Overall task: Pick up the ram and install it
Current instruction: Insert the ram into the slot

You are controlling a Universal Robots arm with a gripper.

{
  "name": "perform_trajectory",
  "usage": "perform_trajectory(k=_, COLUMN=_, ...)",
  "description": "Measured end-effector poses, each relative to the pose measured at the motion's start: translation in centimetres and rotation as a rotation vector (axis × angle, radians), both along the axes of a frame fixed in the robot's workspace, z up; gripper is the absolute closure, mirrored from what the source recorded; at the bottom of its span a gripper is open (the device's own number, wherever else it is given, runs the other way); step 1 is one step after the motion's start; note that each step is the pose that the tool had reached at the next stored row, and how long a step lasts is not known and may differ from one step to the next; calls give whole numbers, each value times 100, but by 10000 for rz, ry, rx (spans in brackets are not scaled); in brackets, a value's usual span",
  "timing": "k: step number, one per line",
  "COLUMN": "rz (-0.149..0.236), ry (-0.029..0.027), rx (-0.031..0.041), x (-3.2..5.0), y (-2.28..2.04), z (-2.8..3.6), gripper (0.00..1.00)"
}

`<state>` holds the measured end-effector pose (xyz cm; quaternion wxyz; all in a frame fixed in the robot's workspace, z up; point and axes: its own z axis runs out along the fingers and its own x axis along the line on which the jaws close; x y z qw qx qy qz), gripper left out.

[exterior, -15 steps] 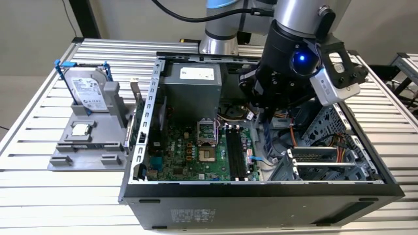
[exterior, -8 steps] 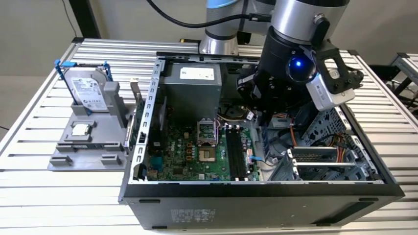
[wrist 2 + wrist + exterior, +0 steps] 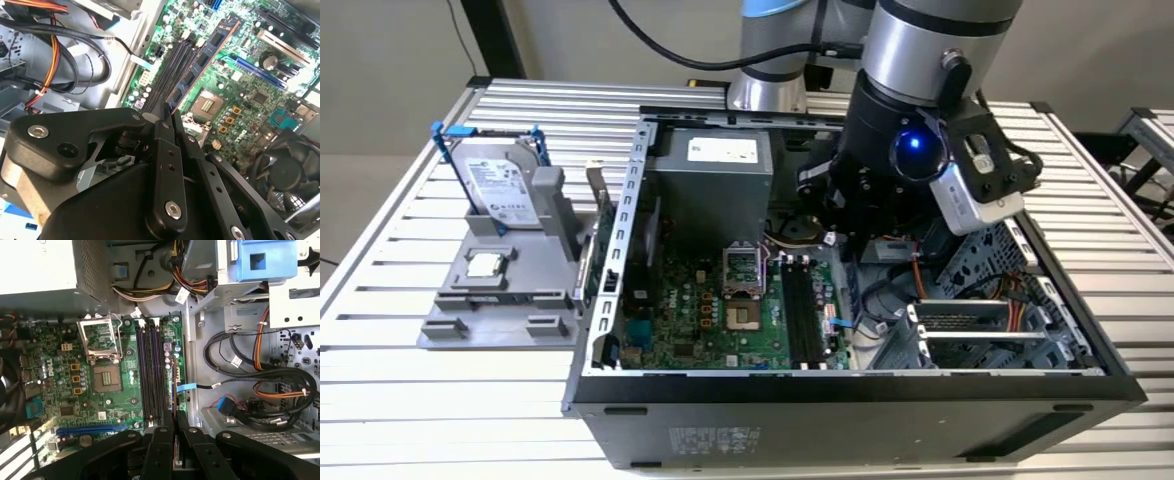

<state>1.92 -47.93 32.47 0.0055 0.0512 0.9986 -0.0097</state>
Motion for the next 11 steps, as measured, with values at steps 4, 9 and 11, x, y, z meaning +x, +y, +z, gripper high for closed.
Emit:
perform_trajectory(k=4, rz=0, ry=-39, rx=-22, x=-1, y=10, z=-62, gripper=100)
perform_trajectory(k=9, rz=90, ry=-96, rx=-38, x=-5, y=30, z=-151, gripper=100)
perform_trajectory(k=11, rz=119, ry=-107, rx=-44, x=-25, y=50, z=-185, gripper=100)
